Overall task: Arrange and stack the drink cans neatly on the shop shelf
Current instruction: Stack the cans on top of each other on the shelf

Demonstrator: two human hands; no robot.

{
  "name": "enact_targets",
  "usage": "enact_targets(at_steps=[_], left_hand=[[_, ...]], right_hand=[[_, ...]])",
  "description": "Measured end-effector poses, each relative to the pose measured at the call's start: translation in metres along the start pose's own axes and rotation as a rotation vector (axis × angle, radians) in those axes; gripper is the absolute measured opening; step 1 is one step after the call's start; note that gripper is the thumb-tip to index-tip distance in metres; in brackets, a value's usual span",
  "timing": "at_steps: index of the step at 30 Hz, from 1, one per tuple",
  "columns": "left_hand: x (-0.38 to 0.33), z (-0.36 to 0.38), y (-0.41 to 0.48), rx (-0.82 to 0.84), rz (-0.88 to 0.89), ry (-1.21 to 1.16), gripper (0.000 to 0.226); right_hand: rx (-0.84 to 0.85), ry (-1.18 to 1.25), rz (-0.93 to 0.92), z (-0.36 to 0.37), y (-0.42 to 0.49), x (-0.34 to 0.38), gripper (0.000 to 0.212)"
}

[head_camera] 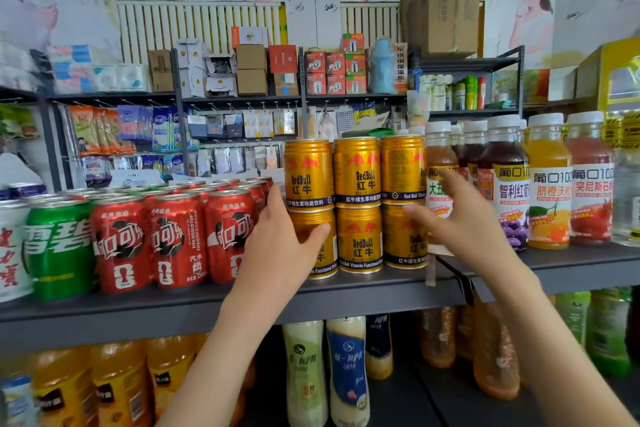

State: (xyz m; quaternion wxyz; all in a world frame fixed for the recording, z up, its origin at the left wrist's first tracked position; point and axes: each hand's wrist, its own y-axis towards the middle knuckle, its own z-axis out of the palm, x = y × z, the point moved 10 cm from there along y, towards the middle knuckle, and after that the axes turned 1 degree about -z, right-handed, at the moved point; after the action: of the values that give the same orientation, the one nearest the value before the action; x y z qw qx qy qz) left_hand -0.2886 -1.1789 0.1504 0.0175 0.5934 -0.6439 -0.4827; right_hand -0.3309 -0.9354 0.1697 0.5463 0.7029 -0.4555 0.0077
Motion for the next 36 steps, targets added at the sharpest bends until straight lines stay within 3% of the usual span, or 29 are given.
enact_targets(at_steps=[3, 8, 14, 20, 25, 30, 33, 36], left_hand=[[-0.019, -0.023, 0.016, -0.062, 0.05, -0.02, 0.079], [-0.028, -0.041, 0.048, -0.05, -0.008, -0.119, 0.072], [-0.013, -0.015, 0.068, 0.146, -0.094, -0.372, 0.051], [-0.018, -0.024, 0.064, 0.053, -0.009, -0.325, 0.063], [-0.023, -0.027, 0.059, -0.021, 0.061, -0.239, 0.054], [-0.023, -0.024, 0.058, -0.064, 0.084, -0.168, 0.065], [-0.023, -0.021, 0.053, -0.088, 0.094, -0.104, 0.075], [-0.028, -0.02, 0.046, -0.147, 0.11, -0.046, 0.072]], right_hand=[[-0.085, -0.064, -0.178, -0.027, 0.02, 0.046, 0.066], [0.167, -0.15, -0.356, -0.005, 0.051, 0.104, 0.047], [0.405, -0.334, -0.225, 0.04, 0.075, 0.095, 0.04], [0.4, -0.506, -0.236, 0.045, 0.081, 0.091, 0.047], [0.368, -0.57, -0.252, 0.046, 0.083, 0.09, 0.053], [0.237, -0.392, -0.251, 0.025, 0.077, 0.08, 0.054], [0.132, -0.095, -0.18, 0.0, 0.069, 0.058, 0.054], [0.201, 0.238, -0.028, -0.002, 0.062, 0.028, 0.049]])
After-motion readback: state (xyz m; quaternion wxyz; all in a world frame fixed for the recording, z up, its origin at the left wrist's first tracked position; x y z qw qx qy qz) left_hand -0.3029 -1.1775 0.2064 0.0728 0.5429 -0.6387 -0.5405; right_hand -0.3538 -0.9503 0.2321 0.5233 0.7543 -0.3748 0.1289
